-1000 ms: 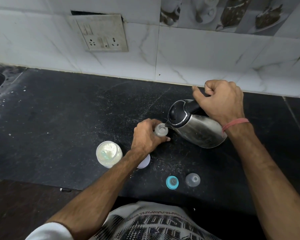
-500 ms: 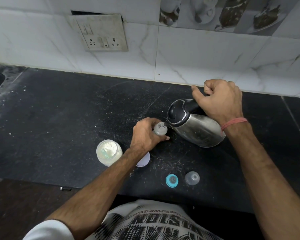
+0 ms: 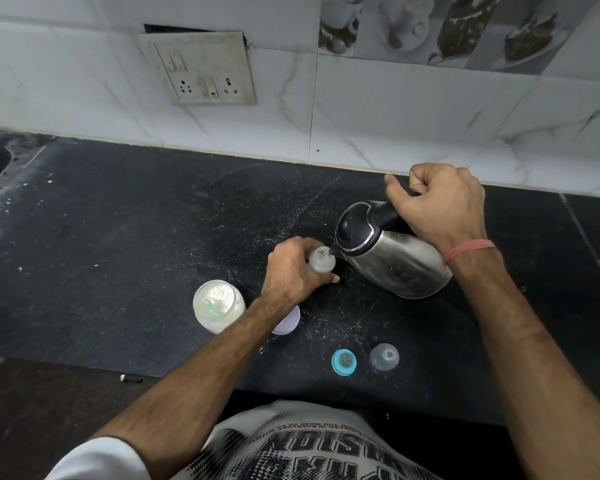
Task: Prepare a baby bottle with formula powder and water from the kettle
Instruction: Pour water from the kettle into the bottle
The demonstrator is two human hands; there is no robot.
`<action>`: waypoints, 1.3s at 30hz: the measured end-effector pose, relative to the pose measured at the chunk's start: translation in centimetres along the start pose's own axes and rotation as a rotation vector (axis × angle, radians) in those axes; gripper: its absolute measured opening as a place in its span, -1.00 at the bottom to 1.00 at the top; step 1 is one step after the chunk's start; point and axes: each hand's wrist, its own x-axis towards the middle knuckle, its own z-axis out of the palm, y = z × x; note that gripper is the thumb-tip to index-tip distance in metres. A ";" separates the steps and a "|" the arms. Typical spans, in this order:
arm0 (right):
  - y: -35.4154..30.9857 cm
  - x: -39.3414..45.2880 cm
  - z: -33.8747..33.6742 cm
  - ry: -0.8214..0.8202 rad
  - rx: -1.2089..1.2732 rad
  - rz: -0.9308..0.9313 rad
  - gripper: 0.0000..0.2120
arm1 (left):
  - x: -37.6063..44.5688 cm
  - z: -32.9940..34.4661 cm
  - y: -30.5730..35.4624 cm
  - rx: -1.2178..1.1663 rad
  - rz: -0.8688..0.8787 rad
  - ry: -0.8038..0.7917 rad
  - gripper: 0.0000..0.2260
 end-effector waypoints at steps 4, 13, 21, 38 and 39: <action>0.1 0.0 0.0 -0.002 -0.006 -0.008 -0.40 | 0.1 0.0 0.1 0.012 0.010 -0.003 -0.47; 0.4 0.0 0.3 0.002 -0.013 -0.020 -0.41 | 0.4 -0.4 0.5 0.032 0.019 -0.026 -0.50; 0.8 -0.3 0.3 0.034 0.047 -0.001 -0.41 | 0.2 -0.4 0.4 0.015 0.011 -0.023 -0.50; 4.5 -0.9 3.0 0.335 0.461 0.293 -0.42 | -0.4 -0.2 0.1 -0.009 0.000 0.075 -0.51; 4.7 -0.8 3.5 0.356 0.488 0.311 -0.43 | -0.6 -0.1 -0.2 -0.005 -0.002 0.082 -0.51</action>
